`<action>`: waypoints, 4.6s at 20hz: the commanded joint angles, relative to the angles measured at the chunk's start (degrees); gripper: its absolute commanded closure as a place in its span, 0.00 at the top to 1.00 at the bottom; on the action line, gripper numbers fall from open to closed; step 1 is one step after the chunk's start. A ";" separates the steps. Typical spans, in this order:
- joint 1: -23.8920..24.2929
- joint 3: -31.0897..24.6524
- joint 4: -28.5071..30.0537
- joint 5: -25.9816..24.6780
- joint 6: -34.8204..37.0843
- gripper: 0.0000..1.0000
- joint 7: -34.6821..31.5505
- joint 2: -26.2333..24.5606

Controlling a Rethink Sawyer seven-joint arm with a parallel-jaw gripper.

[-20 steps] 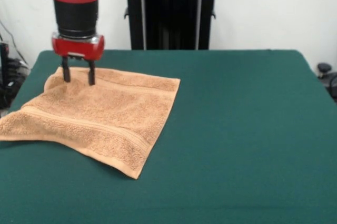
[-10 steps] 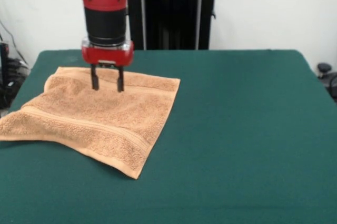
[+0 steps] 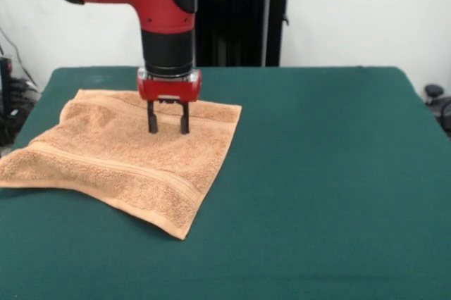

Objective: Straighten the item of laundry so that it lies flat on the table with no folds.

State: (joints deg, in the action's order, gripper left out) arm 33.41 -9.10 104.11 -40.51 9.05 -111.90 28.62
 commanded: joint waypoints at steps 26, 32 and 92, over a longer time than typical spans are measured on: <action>-17.96 7.53 2.54 30.03 -14.48 1.00 -17.76 -16.06; -20.98 8.25 4.68 36.29 -16.01 1.00 -19.84 -15.63; -15.81 13.09 6.13 38.14 -29.52 1.00 -6.89 -20.20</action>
State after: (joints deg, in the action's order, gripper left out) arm 17.69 8.02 116.99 5.40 -20.62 -120.44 23.22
